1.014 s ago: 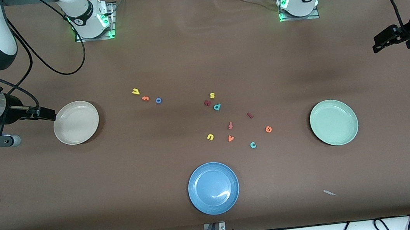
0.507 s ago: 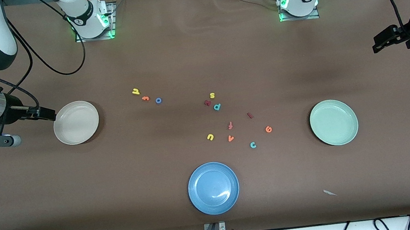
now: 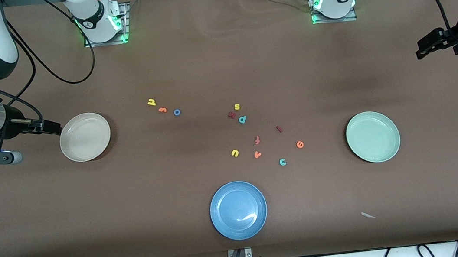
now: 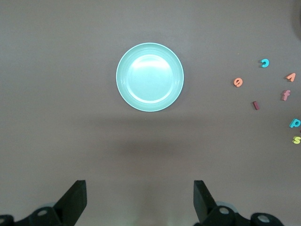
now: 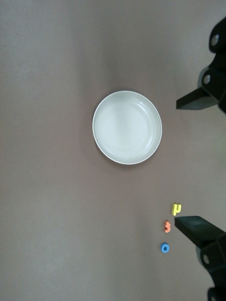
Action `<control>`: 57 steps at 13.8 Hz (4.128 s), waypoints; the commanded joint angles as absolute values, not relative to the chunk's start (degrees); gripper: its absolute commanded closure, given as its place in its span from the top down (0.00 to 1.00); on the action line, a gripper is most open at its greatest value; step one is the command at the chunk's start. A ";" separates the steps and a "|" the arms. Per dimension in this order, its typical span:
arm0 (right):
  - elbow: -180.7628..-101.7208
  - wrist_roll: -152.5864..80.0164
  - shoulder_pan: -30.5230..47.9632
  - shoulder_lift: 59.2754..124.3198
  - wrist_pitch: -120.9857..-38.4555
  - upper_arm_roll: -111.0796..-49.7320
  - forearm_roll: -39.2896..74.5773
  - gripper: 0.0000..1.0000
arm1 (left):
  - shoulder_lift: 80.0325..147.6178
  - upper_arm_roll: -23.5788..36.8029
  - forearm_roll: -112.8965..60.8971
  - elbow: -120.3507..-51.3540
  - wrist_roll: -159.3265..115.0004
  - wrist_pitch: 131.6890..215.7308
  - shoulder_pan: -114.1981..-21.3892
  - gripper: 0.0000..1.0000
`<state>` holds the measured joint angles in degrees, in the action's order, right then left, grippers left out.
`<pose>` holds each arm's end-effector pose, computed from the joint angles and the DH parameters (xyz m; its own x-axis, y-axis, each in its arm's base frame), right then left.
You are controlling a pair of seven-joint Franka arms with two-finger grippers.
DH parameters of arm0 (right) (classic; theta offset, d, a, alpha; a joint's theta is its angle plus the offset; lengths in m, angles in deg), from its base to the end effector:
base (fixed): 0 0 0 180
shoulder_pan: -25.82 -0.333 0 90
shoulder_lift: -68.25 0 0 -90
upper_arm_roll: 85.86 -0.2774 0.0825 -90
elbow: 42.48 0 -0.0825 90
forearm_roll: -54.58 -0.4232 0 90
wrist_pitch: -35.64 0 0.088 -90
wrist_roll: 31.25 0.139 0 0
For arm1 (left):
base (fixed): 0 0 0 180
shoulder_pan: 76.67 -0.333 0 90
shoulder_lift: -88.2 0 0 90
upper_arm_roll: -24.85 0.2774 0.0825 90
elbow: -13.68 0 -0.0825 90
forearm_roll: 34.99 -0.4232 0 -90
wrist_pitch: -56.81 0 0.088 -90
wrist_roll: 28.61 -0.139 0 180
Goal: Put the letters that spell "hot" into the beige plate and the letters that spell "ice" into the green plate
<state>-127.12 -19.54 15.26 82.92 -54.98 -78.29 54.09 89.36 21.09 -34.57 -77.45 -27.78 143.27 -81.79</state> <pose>0.6455 0.0414 0.4440 0.9782 -0.1529 -0.1407 -0.1465 -0.9877 0.0546 0.5875 0.0132 0.5270 0.9941 0.0375 -0.1016 0.0384 -0.9992 0.0072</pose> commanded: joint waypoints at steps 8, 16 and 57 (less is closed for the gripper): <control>-128.09 -18.60 15.80 81.25 -54.10 -78.21 54.31 0.99 | 89.08 20.98 -35.26 -77.81 -28.88 143.82 -81.68 1.00; -128.00 -19.04 15.80 81.52 -56.03 -78.30 53.53 0.99 | 89.17 20.98 -35.26 -77.90 -28.88 144.09 -81.68 1.00; -132.92 -18.42 15.27 79.23 -59.02 -79.70 53.26 0.99 | 108.41 2.44 -35.25 -78.34 2.92 163.58 -80.19 1.00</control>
